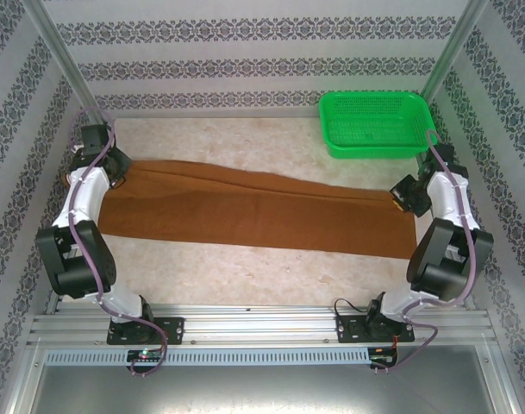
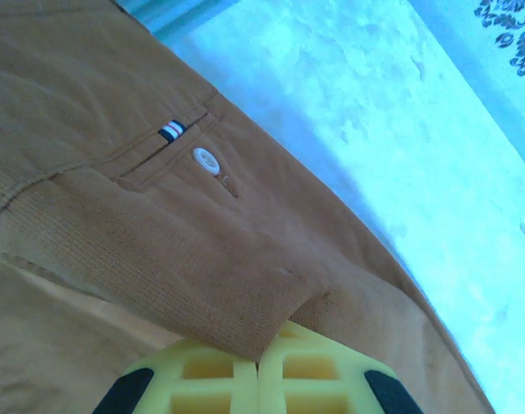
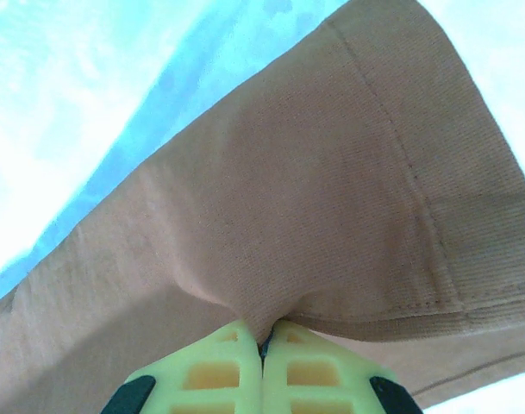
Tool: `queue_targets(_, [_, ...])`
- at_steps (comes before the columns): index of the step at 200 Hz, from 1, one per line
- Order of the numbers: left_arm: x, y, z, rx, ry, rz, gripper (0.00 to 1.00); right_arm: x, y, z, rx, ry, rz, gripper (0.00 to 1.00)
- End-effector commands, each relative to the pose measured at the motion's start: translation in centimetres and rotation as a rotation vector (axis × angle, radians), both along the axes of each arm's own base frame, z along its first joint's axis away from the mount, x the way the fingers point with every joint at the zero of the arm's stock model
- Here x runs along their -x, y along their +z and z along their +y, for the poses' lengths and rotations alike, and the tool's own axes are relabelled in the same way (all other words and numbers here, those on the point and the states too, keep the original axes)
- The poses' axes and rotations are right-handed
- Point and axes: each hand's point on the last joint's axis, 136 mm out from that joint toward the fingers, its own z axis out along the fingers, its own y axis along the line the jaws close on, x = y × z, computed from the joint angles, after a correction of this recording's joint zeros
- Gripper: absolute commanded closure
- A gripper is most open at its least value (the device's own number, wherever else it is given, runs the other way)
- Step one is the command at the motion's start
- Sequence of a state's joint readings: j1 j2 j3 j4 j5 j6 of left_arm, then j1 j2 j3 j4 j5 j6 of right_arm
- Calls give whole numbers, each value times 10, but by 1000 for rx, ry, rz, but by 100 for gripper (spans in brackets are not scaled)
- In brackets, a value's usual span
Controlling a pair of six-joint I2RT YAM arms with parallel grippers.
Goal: Roll up the long pants
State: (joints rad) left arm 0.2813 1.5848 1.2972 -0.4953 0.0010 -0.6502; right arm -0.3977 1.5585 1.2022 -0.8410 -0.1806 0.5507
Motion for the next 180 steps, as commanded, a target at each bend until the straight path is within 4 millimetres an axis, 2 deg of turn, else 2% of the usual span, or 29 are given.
queue_targets(1, [19, 40, 15, -110, 45, -35, 100, 17, 8, -11, 52, -62, -19, 100])
queue_targets(21, [34, 40, 16, -131, 55, -17, 100, 26, 14, -8, 52, -70, -52, 100])
queue_targets(48, [56, 27, 14, -129, 65, 17, 100, 42, 16, -4, 70, -61, -60, 100])
queue_targets(107, [107, -22, 11, -136, 92, 117, 100, 75, -19, 15, 5, -58, -8, 100])
queue_targets(127, [114, -38, 12, -125, 98, 152, 100, 85, -28, 21, -4, -56, 6, 100])
queue_targets(160, [117, -51, 12, -122, 100, 172, 100, 104, -38, 25, 9, -50, 40, 100])
queue_targets(180, [123, -64, 11, -115, 103, 212, 100, 103, -40, 29, -10, -47, 28, 100])
